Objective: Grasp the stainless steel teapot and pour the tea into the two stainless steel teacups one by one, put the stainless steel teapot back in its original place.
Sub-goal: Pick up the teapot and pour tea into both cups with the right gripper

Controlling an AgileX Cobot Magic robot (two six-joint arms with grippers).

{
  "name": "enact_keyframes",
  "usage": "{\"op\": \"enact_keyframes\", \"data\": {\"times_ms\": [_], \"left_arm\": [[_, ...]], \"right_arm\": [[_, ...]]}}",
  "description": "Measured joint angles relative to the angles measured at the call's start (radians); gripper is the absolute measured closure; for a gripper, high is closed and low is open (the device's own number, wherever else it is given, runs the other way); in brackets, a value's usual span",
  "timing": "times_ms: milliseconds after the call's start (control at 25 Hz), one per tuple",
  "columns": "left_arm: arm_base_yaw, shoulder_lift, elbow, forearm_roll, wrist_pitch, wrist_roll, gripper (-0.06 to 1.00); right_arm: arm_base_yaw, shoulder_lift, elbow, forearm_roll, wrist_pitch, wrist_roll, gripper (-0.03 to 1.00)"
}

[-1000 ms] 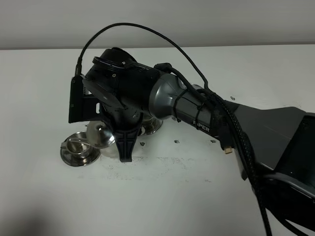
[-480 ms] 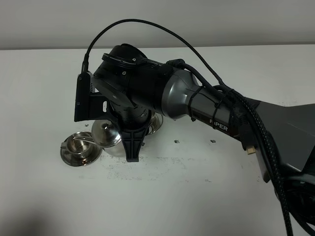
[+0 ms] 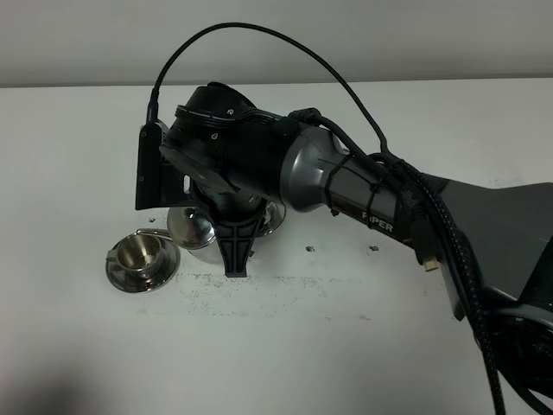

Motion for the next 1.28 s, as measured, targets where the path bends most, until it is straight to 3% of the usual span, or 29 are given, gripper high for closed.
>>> {"op": "enact_keyframes", "data": {"times_ms": [1280], "left_arm": [[0.000, 0.000, 0.000, 0.000, 0.000, 0.000, 0.62]], "right_arm": [[0.060, 0.027, 0.003, -0.169, 0.008, 0.035, 0.80]]}}
